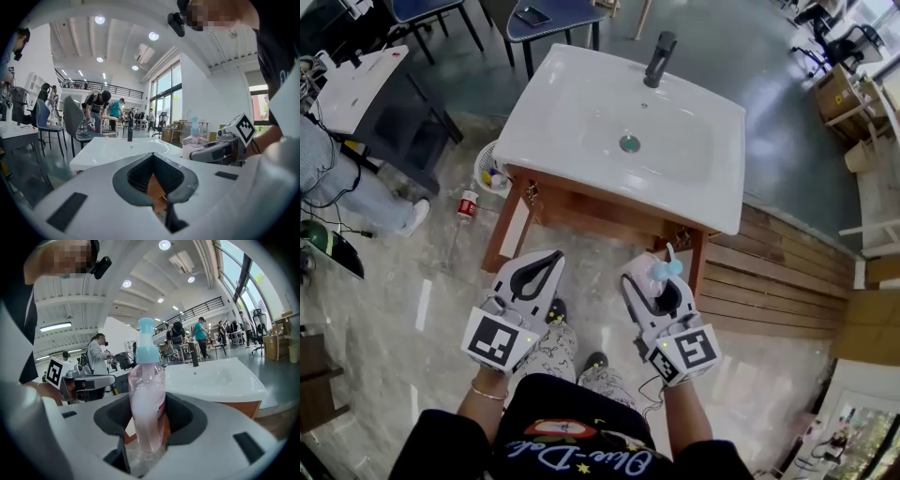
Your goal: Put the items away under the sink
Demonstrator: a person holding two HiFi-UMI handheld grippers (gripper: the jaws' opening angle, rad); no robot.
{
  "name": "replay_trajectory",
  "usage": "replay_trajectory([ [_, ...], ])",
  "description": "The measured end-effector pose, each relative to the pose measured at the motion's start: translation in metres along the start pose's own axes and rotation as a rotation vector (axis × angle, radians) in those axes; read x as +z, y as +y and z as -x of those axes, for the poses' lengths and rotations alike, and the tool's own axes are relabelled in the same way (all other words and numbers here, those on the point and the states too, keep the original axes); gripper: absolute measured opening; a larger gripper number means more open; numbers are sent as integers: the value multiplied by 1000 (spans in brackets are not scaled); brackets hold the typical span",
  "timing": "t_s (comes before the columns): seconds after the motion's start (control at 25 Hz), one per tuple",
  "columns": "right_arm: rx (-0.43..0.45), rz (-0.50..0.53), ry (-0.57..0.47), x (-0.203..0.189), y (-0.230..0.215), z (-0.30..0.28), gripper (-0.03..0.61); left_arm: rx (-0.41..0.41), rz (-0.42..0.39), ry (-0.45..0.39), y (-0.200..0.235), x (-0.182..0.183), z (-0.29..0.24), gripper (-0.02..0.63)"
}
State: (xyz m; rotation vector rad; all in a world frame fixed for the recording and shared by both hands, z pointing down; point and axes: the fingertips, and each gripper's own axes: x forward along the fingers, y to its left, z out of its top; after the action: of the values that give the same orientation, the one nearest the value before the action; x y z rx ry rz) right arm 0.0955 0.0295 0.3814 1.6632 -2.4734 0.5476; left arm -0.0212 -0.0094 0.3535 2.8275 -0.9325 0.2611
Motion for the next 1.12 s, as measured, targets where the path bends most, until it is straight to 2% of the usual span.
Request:
replay_trajectory([
  [0.24,9,-3,0,-31,-12,0,212,-9,77,-47,-12,-20,-5,8],
  [0.56,35,-9,-7,-66,-18,-15,212,52,55,-19,-4,-57,-9,8],
  [1.12,11,-25,-44,-132,-55,-58,212,49,4,-57,15,-122,-55,8],
])
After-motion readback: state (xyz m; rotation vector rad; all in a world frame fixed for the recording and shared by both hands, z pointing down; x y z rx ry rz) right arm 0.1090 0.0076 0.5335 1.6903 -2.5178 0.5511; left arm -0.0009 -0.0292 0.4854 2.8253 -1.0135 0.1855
